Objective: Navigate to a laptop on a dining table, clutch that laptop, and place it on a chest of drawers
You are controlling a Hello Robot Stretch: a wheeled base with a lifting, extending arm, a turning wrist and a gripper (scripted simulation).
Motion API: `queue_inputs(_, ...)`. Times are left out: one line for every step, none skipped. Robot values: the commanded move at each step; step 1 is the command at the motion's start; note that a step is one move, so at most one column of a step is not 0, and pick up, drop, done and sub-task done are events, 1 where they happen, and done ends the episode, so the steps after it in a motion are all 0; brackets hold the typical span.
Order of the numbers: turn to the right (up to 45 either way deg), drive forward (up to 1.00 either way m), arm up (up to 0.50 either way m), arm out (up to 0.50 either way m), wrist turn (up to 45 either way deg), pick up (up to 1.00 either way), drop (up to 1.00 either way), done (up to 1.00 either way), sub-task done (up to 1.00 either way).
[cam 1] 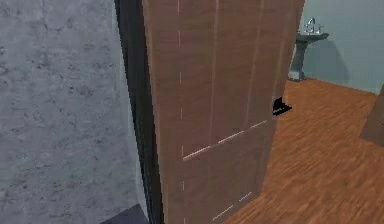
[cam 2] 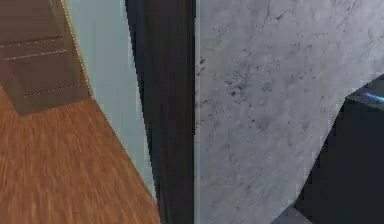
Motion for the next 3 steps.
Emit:
queue_inputs(0.0,0.10,0.00,0.00,0.0,0.00,0.00,0.00,0.00)
queue_inputs(45.0,0.00,0.00,0.00,0.0,0.00,0.00,0.00,0.00)
queue_inputs(6.0,0.00,0.00,0.00,0.0,0.00,0.00,0.00,0.00)
